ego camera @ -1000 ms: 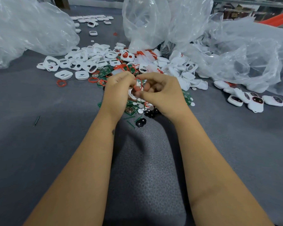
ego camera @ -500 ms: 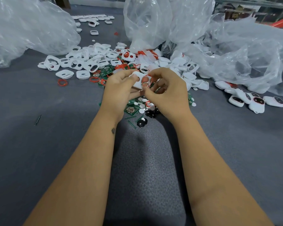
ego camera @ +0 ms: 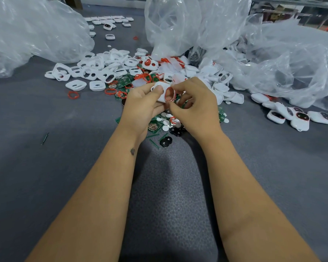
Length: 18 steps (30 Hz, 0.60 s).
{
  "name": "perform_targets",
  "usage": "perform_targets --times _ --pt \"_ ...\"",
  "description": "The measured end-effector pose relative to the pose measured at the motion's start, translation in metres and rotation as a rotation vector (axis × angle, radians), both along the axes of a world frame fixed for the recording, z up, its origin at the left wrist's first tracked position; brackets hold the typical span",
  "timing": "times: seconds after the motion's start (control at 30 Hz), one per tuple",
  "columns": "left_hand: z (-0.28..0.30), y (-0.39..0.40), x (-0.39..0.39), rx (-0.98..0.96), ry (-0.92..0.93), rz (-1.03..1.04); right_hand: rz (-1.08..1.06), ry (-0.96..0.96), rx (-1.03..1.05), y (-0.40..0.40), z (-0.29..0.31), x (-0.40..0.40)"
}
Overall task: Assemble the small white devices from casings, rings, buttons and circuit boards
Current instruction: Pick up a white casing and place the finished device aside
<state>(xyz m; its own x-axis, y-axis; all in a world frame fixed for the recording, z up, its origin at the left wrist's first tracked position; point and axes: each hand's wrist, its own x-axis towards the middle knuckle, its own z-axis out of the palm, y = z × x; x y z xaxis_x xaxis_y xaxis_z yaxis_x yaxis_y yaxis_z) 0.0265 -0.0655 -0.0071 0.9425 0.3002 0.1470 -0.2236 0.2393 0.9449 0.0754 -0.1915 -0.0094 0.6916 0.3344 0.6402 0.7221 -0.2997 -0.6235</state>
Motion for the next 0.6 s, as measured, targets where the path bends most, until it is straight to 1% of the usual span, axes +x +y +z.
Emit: perform_targets --times 0.13,0.33,0.43,0.47,0.6 --pt "-0.0001 -0.0009 -0.0015 -0.024 0.004 -0.005 0.037 0.062 0.030 0.0002 -0.0010 -0.0010" --pt "-0.0002 -0.0013 -0.0014 -0.050 -0.010 -0.037 0.024 0.205 0.116 0.0044 -0.0002 -0.0068" --pt "-0.0007 -0.0007 -0.0003 -0.085 -0.015 -0.037 0.039 0.235 0.147 0.0064 0.0007 -0.0088" --pt "-0.0005 -0.0003 0.0002 -0.102 -0.017 -0.035 0.070 0.268 0.177 0.0066 0.0012 -0.0080" --pt "0.0003 0.0019 0.0019 -0.143 -0.037 -0.037 0.256 0.527 0.381 0.0053 0.0041 -0.0038"
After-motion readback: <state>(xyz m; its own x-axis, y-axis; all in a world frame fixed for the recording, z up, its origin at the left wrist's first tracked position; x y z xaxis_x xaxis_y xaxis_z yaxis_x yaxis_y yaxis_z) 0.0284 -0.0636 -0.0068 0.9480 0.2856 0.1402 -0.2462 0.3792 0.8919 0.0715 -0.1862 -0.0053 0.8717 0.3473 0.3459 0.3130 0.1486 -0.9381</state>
